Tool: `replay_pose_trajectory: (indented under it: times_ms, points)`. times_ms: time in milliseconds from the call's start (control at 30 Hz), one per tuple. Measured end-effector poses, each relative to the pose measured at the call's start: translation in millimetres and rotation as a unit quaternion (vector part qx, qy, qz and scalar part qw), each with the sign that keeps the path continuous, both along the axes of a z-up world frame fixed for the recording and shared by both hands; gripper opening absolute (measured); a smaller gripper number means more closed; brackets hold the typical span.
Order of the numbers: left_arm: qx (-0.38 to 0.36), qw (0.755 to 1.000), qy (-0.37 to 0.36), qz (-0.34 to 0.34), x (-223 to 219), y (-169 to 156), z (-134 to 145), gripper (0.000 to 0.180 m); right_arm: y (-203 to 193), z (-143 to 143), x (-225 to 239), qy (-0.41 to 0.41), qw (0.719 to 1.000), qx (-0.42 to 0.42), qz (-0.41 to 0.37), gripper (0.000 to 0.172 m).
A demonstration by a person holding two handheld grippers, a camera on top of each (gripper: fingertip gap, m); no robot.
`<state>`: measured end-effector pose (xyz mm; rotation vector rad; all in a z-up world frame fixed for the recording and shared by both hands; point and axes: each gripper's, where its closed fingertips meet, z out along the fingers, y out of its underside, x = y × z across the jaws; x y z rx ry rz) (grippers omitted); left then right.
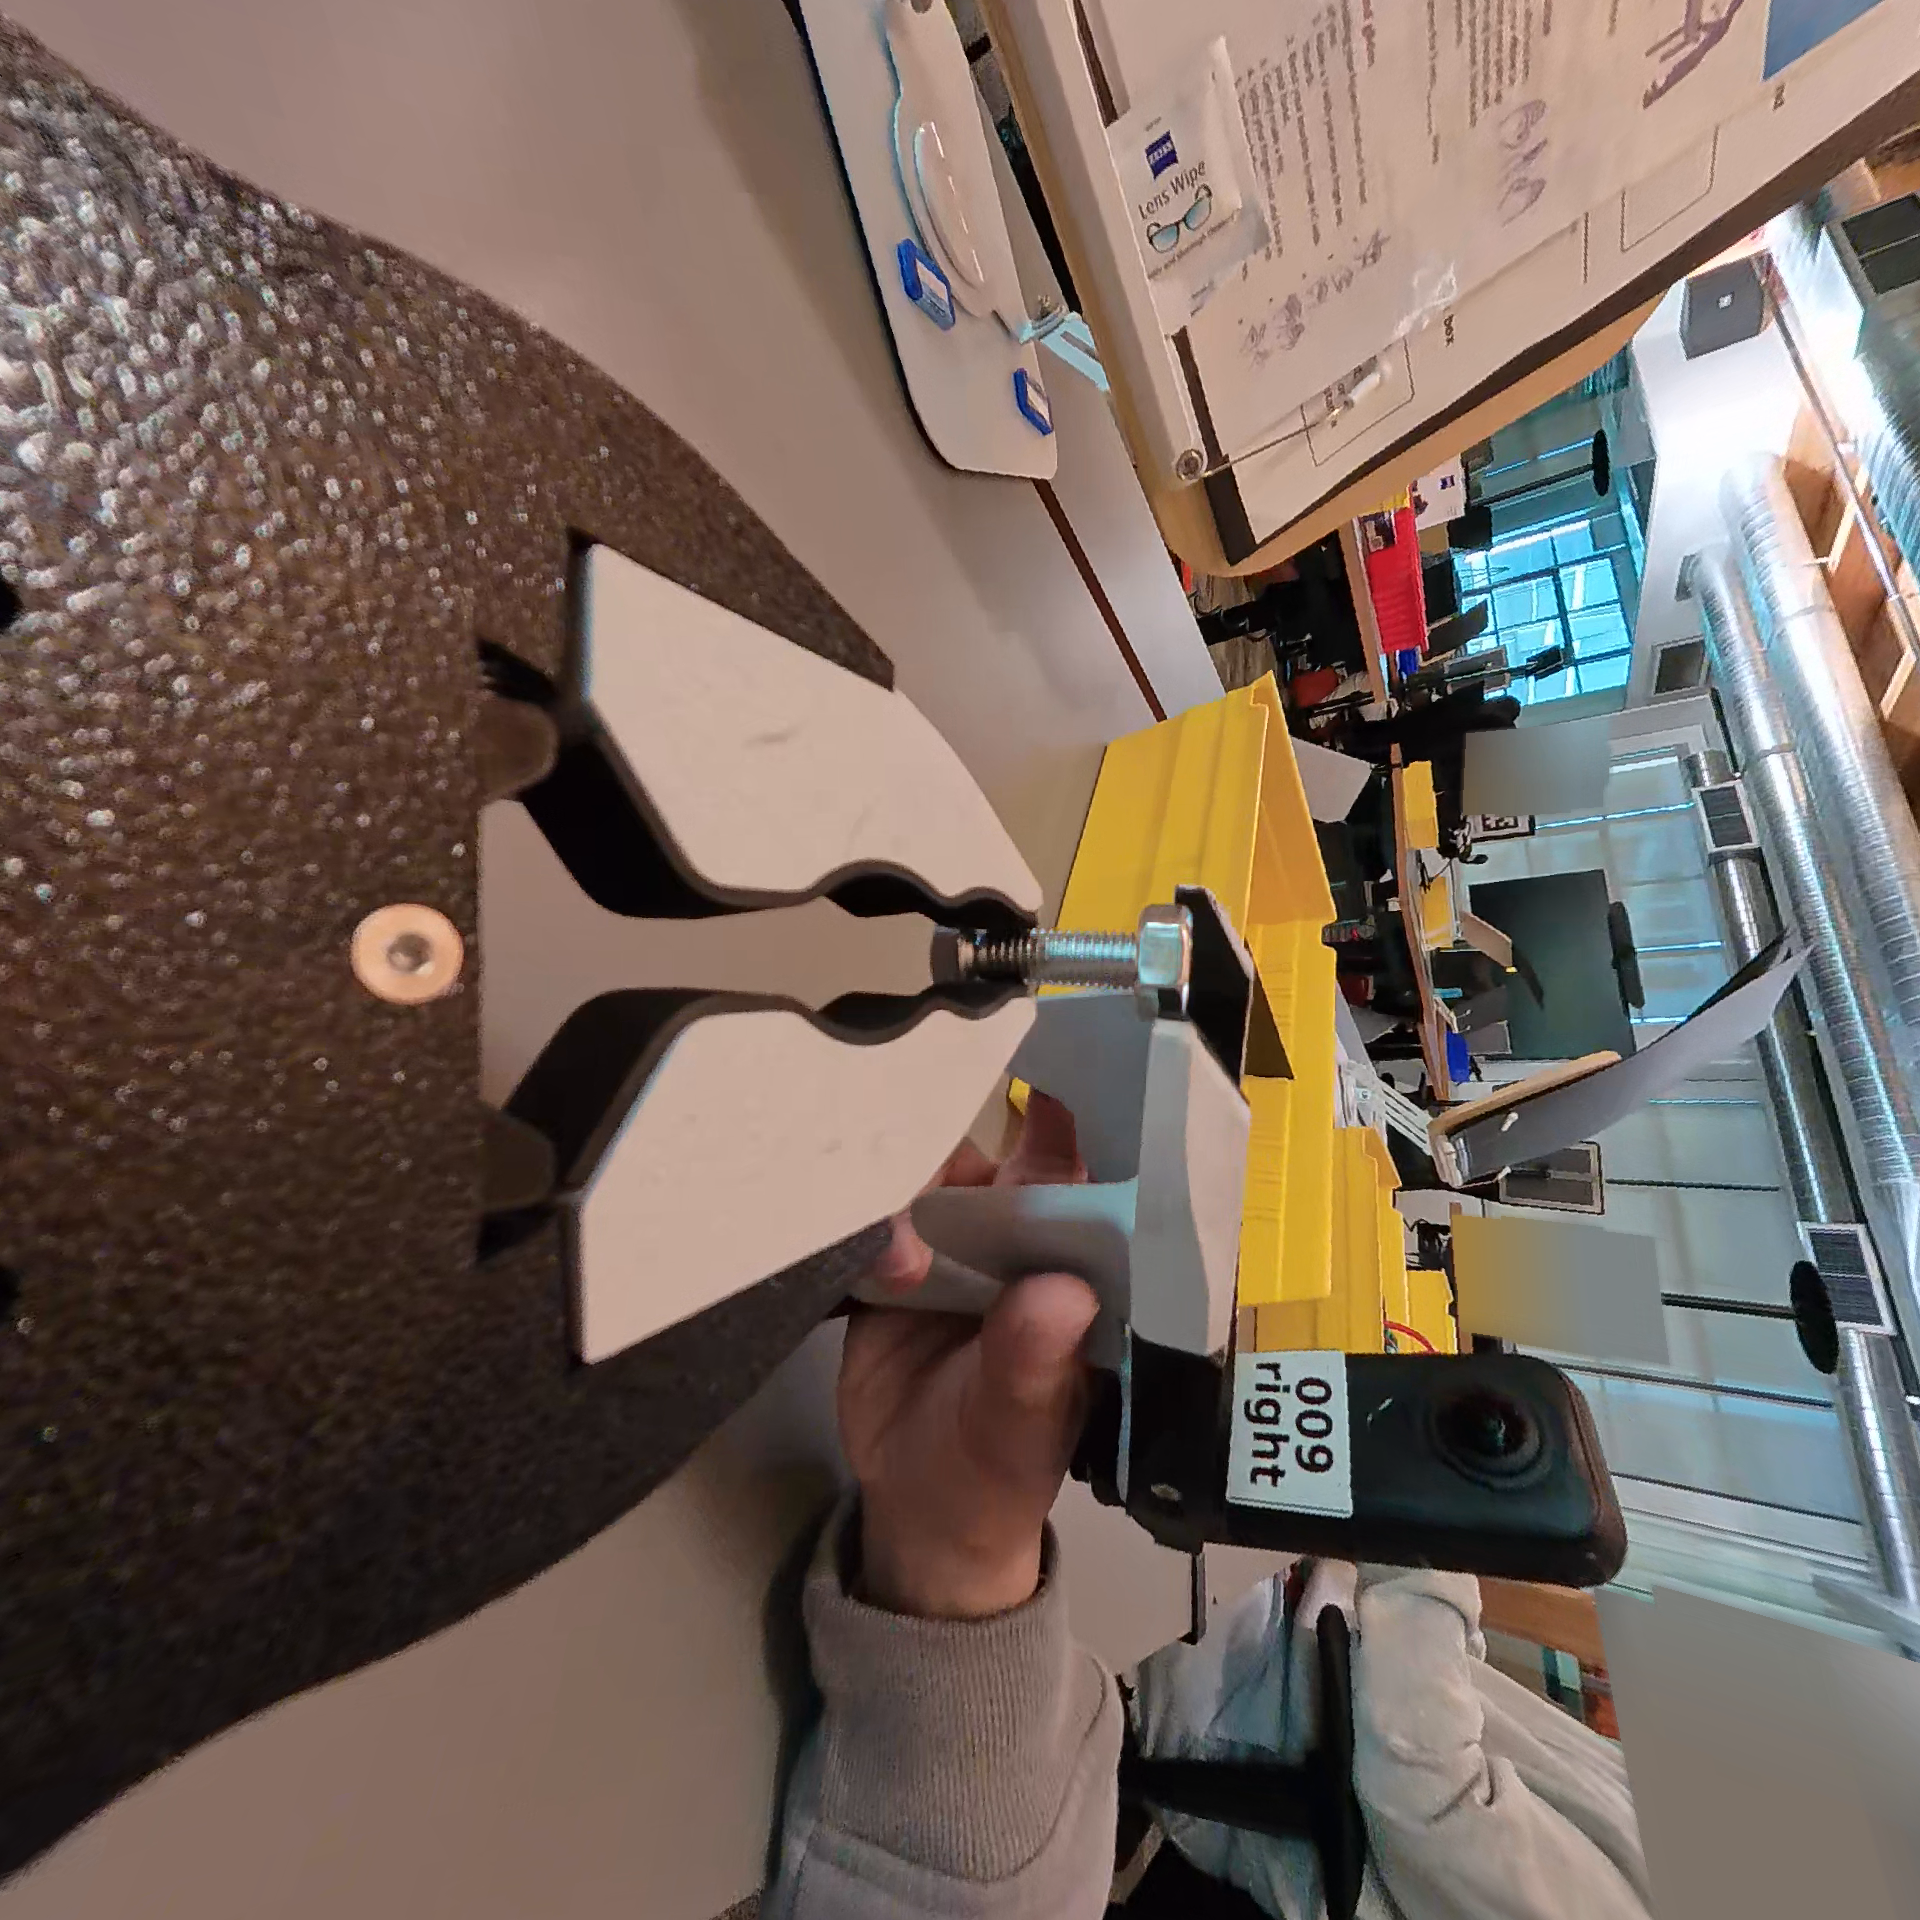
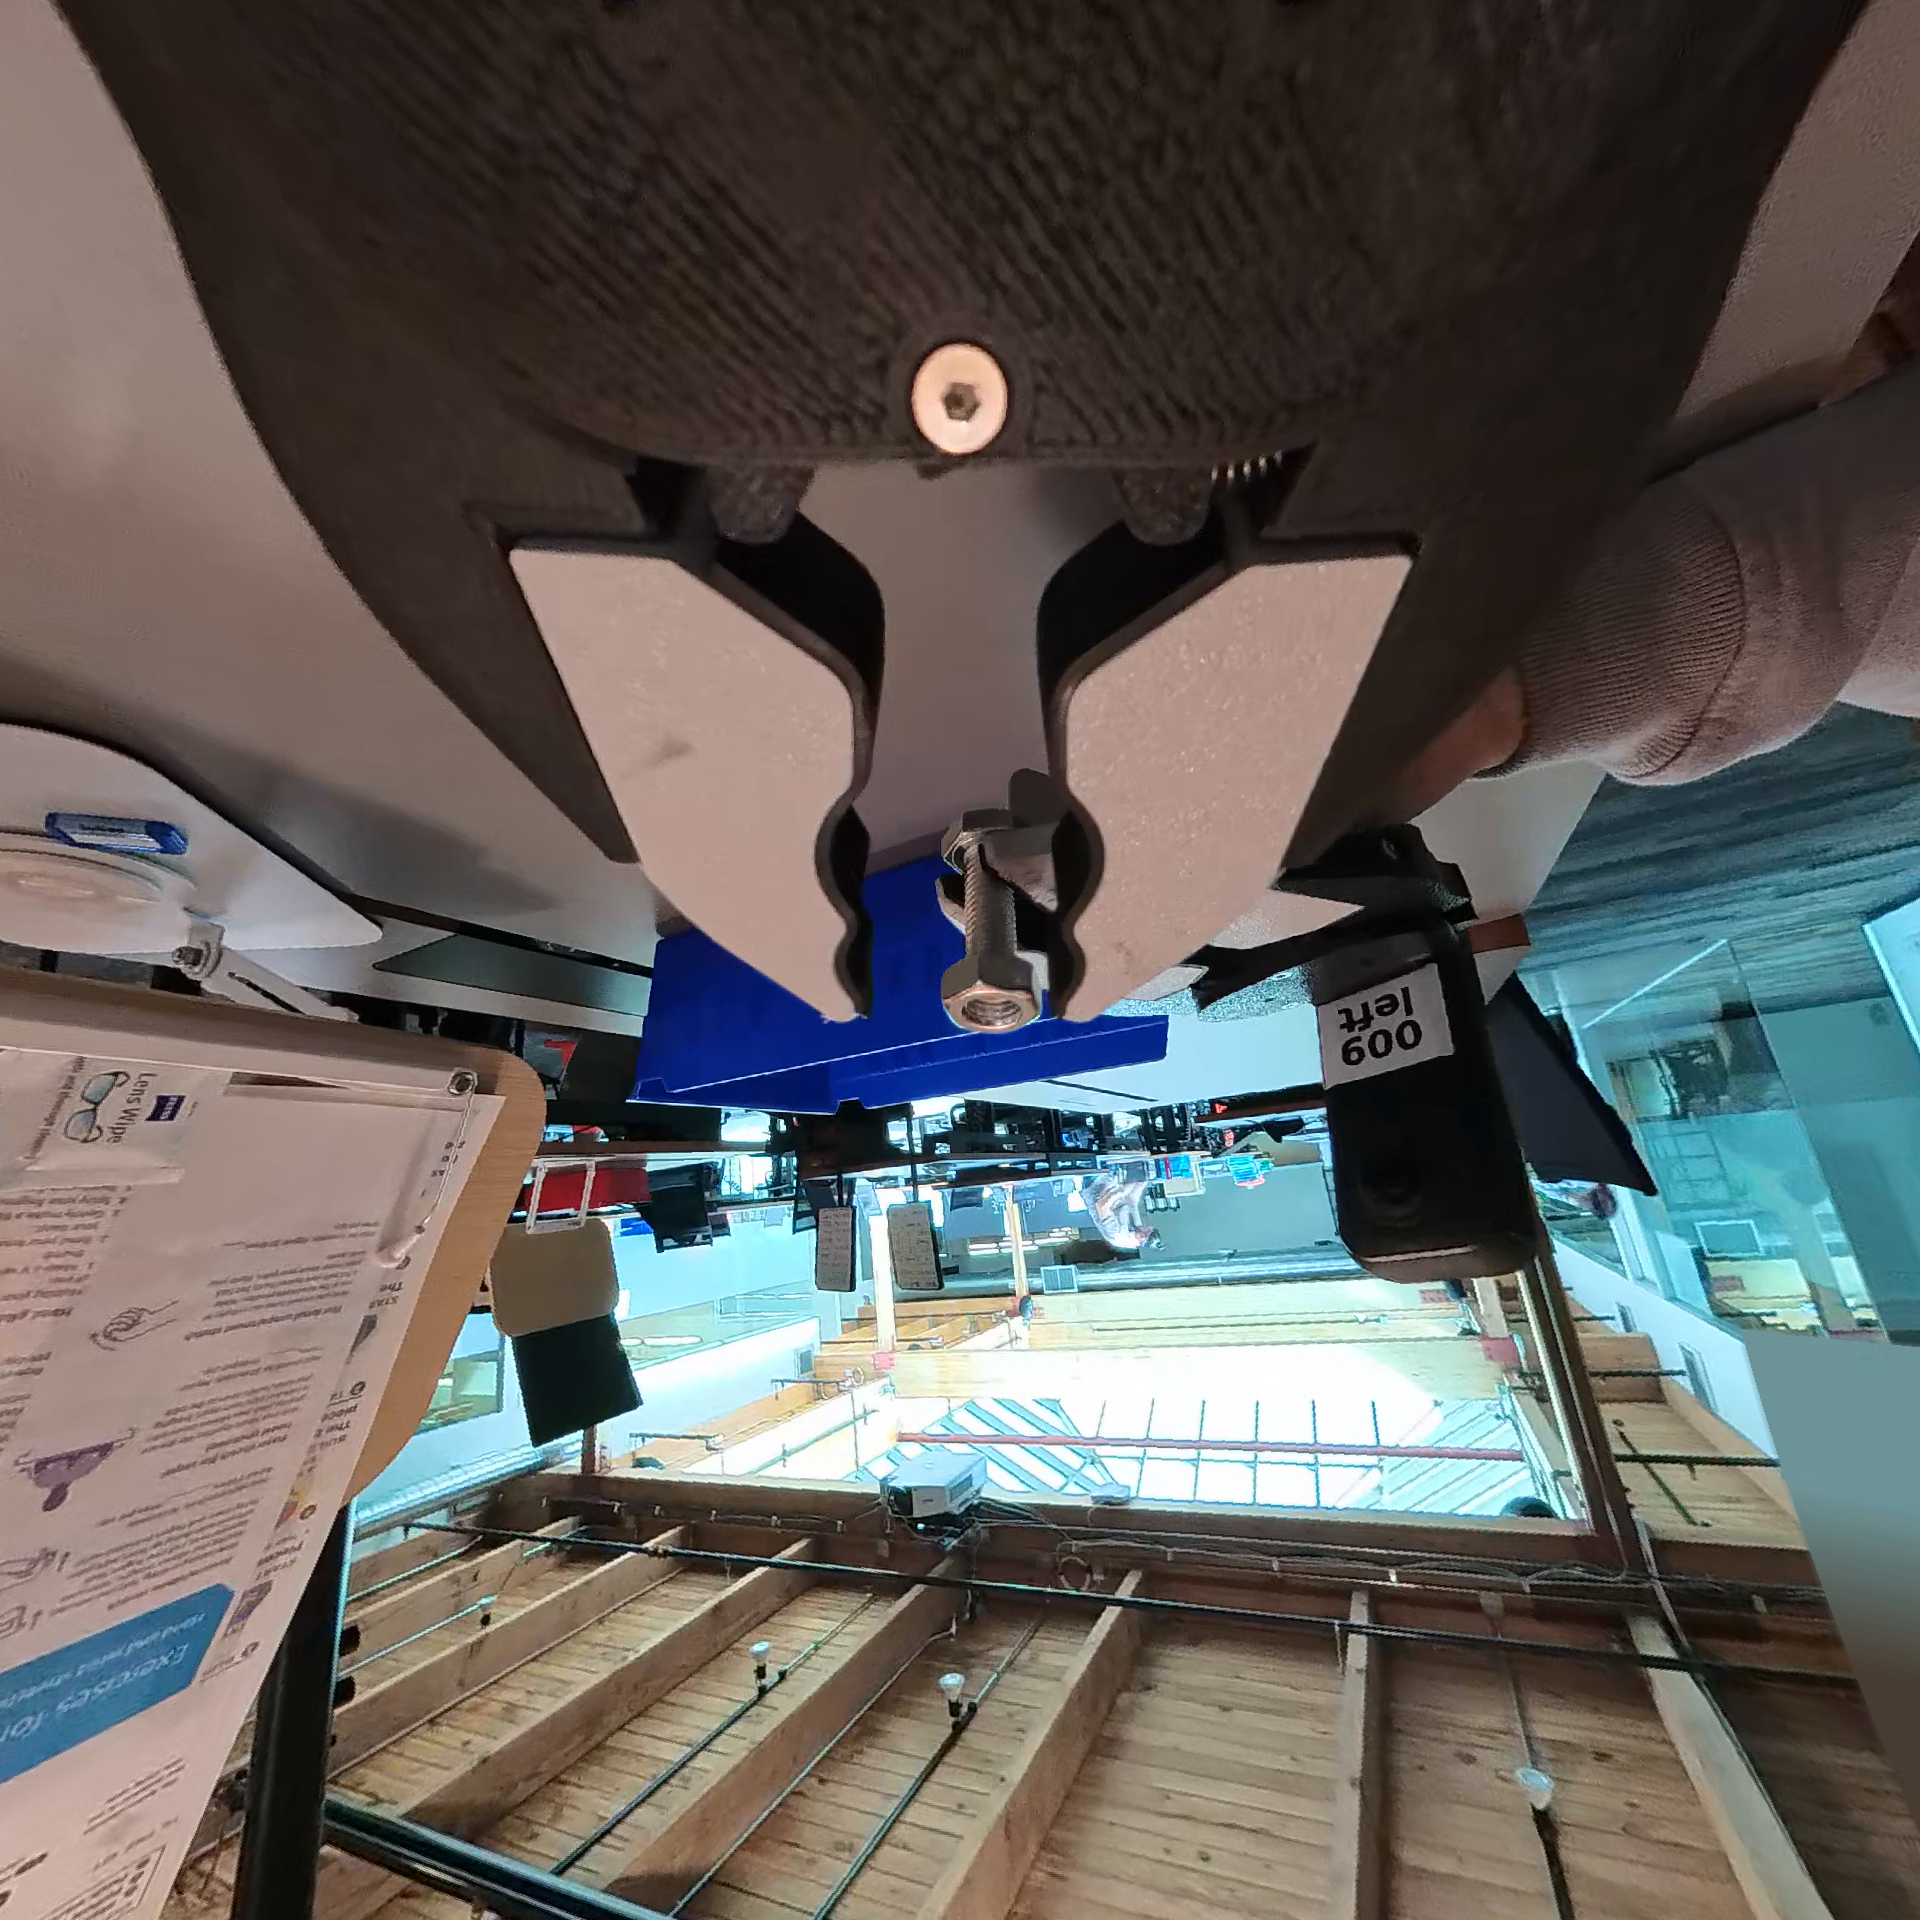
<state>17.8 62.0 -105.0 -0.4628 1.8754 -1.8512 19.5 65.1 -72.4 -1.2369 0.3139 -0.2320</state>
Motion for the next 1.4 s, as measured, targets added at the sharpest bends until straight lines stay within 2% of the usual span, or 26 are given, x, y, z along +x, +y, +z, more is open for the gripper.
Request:
replay_pose_trajectory:
  times_ms: [233, 333, 633, 833, 1267, 1400]
  points:
    - [0.011, 1.000, -0.002, -0.002, -0.8, -2.2, -1.9, 0.009, 3.6, -2.8, -3.1, -0.002, 1.000, -0.011, 0.012, 0.027]
    - [0.011, 1.000, -0.002, 0.003, 0.3, -0.9, -2.1, 0.009, 3.2, -2.1, -4.0, 0.000, 1.000, -0.008, 0.017, 0.017]
    - [-0.012, 1.000, 0.005, 0.008, 2.6, 5.8, 2.0, 0.009, -2.9, -0.3, 1.8, 0.016, 1.000, 0.010, 0.010, 0.019]
    - [-0.007, 1.000, 0.006, 0.003, 1.4, 3.4, 0.8, 0.009, -0.5, 0.4, -1.6, 0.011, 1.000, 0.010, 0.021, 0.031]
    - [0.021, 1.000, -0.005, 0.016, 2.4, 1.5, -2.8, 0.009, 4.7, -5.0, -2.1, -0.002, 1.000, -0.021, 0.012, 0.018]
    - [-0.007, 1.000, 0.006, -0.016, -2.9, -1.7, 1.2, 0.008, 3.3, -0.8, -7.0, -0.021, 0.999, -0.017, 0.033, 0.018]
